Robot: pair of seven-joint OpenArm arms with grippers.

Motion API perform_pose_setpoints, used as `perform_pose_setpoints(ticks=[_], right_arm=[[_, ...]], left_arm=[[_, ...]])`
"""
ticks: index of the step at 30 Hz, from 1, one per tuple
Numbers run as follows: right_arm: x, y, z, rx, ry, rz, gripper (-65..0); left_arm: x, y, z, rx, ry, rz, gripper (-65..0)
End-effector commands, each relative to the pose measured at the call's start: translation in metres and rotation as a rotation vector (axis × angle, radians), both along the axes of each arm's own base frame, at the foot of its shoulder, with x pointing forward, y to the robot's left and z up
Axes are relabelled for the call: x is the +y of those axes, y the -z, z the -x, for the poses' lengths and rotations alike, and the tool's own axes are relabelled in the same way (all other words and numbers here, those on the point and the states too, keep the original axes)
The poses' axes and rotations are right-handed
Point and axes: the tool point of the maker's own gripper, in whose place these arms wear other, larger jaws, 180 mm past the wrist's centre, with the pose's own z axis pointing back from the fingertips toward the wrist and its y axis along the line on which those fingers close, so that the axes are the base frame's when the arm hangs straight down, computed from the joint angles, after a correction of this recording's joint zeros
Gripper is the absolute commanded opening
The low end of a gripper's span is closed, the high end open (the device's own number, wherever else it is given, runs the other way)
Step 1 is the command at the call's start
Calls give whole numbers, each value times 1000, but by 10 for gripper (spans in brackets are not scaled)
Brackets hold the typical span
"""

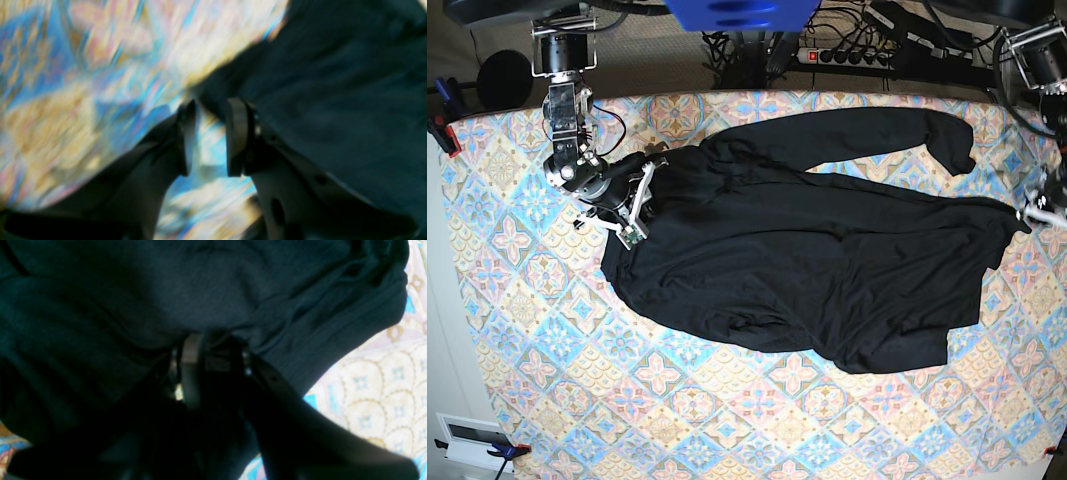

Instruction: Layout the t-shirt on the table in an organized manner, then fold the t-shirt properly

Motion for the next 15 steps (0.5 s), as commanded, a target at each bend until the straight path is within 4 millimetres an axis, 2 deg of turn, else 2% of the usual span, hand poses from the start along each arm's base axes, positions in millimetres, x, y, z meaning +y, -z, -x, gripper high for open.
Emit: perform_pose_setpoints(ticks=[1, 4, 6, 9, 13, 15], right_arm=[[-35, 25, 29, 145, 12, 190, -515], [-35, 24, 28, 141, 11, 190, -515], [-33, 18, 24, 119, 8, 189, -515], [-28, 10, 18, 91, -4, 189, -515], [-25, -2, 11, 53, -10, 190, -514], [-25, -2, 12, 54, -11, 191, -514]], left_arm=[[10, -17, -5, -33, 13, -42, -489], [11, -3, 14, 17, 12, -43, -489], [10, 2, 19, 28, 7, -37, -488], [-5, 18, 21, 27, -6, 9, -487], [-23, 29, 7, -5, -23, 67, -487], [-28, 35, 1, -7, -38, 81, -487]])
